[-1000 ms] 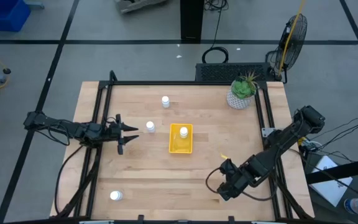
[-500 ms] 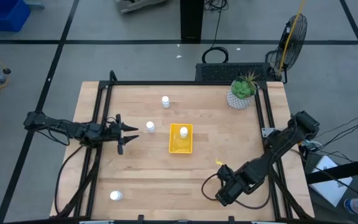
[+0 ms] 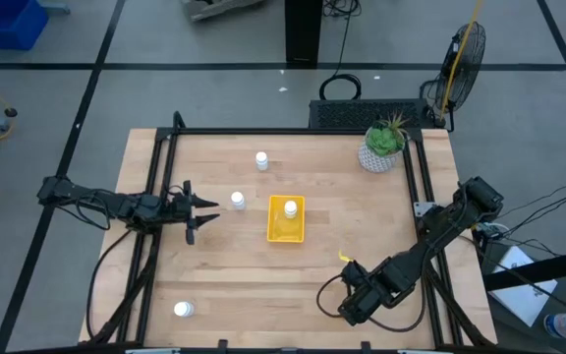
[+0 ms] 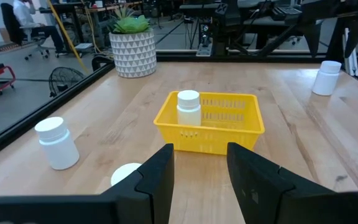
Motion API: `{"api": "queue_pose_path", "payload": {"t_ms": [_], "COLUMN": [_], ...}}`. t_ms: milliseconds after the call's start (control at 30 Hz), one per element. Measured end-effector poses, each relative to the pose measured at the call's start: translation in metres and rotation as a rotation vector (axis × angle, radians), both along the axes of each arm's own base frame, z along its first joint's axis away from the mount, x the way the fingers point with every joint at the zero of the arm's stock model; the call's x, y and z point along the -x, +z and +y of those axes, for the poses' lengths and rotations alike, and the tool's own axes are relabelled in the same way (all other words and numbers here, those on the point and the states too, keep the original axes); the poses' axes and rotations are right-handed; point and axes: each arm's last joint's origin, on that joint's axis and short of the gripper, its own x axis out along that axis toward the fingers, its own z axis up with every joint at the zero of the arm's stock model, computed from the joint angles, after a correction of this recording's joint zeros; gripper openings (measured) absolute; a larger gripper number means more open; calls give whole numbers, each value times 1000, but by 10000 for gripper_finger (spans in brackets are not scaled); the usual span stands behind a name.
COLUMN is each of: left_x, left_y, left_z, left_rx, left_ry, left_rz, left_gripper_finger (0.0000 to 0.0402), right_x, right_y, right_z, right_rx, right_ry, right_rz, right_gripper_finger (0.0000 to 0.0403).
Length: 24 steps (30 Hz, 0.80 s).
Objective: Pick and place pill bottles into a basket
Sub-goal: Put the white pill bottle into the yellow bin
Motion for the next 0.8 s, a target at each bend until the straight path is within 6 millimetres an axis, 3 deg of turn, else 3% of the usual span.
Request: {"api": "queue_pose_path", "payload": {"t_ms": [633, 800], "left_x": [0, 0], "left_y": [0, 0], "left_z": [0, 0], "left_rx": [1, 1], "left_ry": [-1, -1], "left_rz": [0, 0], "left_gripper_finger": [152, 152], "right_x": [1, -2], "right_y": [0, -12], "right_z": [1, 5], "right_rx": [5, 10], "right_ry": [-3, 12], "right_rz": [3, 32], "right_gripper_finger": [294, 294]}}
